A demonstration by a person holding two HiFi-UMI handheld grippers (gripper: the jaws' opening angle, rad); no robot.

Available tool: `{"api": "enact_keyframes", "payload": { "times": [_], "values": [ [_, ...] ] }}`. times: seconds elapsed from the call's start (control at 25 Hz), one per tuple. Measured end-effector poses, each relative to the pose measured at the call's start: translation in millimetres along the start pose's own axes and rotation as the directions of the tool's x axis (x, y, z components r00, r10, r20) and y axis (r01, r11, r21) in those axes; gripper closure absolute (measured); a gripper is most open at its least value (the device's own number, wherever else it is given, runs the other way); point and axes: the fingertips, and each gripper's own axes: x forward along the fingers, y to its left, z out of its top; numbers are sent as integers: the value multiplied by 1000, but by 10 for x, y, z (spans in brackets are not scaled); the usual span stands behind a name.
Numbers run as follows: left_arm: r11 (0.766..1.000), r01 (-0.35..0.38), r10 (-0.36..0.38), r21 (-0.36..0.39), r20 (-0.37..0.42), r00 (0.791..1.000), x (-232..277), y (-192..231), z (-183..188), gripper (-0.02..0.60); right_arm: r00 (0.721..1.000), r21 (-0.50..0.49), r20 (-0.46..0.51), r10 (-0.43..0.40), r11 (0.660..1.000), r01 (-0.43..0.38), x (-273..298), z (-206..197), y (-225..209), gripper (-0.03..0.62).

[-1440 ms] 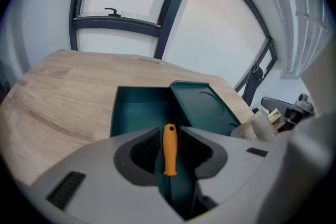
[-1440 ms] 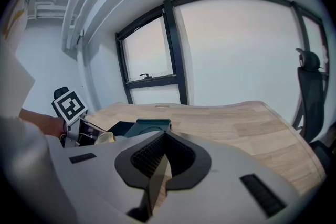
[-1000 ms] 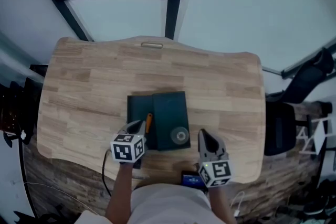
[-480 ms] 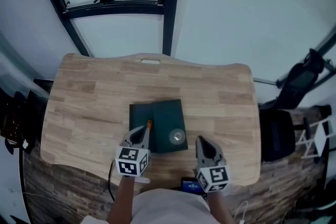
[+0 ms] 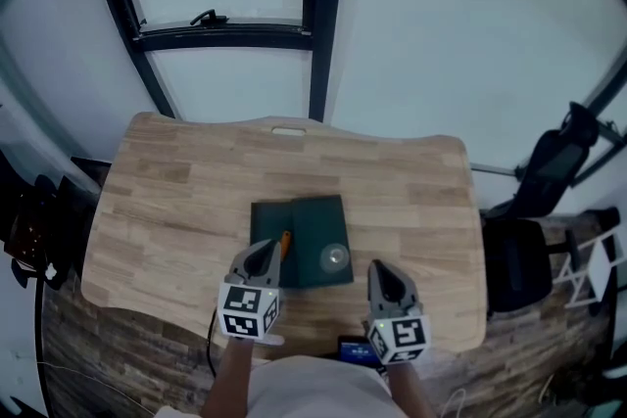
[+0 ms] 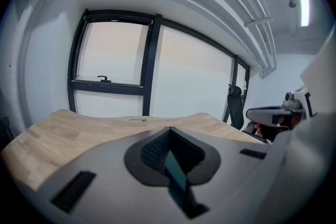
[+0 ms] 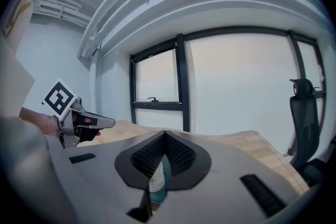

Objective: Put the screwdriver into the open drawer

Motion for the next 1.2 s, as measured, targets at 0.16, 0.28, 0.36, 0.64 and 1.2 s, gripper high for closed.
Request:
{"api": "enact_keyframes", "payload": {
  "times": [0.16,0.28,0.36,0.64,1.2],
  "values": [
    [1000,-20,20,24,21,1000,-104,19,27,583,1000,-15,17,-2,1000,3,-53,47,34,597],
    [999,-29,28,36,28,999,-146,31,27,583,1000,-22,12,-6,1000,7,-62,28,30,597],
    [999,-30,29,36,30,999,-159,45,17,583,1000,-20,18,-10,1000,10,-67,38,26,597],
    [1000,-14,14,20,13,1000,-107,16,-23,583,1000,-15,20,-21,1000,22,-137,18,4,597],
    [1000,-29,29,10,-23,999,-96,118,-115,583,999,21,4,-46,999,46,-150,-73,-95,597]
  ]
}}
